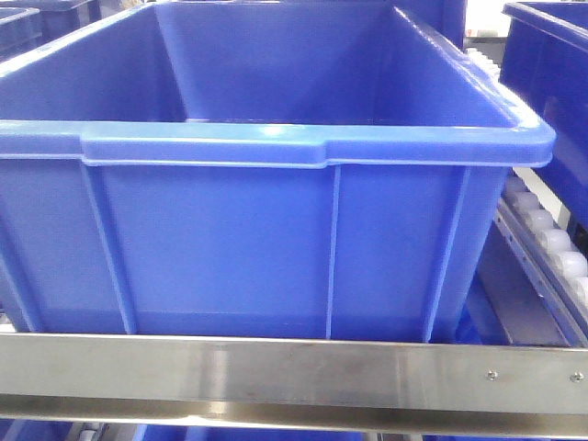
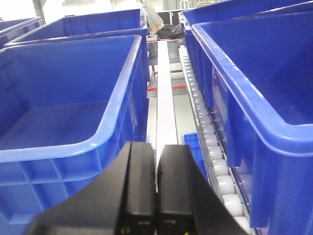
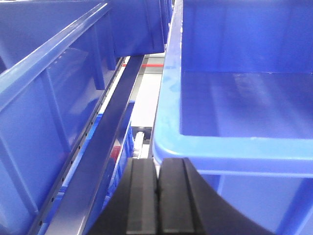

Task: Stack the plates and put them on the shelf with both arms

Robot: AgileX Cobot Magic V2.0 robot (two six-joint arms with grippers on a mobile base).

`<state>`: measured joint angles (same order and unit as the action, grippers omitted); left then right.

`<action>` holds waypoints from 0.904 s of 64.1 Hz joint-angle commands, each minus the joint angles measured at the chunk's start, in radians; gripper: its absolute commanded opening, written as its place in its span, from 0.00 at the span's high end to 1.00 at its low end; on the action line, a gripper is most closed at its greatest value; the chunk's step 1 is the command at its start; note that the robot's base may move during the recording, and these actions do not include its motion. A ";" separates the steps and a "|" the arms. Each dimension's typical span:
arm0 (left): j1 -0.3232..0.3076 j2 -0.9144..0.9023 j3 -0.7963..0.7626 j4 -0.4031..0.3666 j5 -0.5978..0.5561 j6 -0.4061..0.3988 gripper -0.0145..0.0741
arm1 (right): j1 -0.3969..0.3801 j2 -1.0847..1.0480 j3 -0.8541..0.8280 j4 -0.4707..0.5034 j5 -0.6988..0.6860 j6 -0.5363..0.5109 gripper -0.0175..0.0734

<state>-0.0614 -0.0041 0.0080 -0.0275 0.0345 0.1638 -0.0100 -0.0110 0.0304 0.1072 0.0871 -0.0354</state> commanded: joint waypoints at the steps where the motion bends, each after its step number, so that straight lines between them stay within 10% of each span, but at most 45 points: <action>1: 0.002 -0.024 0.003 -0.004 -0.086 -0.015 0.75 | -0.004 -0.019 -0.001 -0.006 -0.093 -0.007 0.77; 58: 0.002 -0.024 0.003 -0.004 -0.086 -0.015 0.75 | -0.004 -0.019 -0.001 -0.006 -0.093 -0.007 0.77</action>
<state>-0.0598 -0.0041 0.0080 -0.0275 0.0345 0.1634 -0.0100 -0.0110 0.0304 0.1072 0.0871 -0.0354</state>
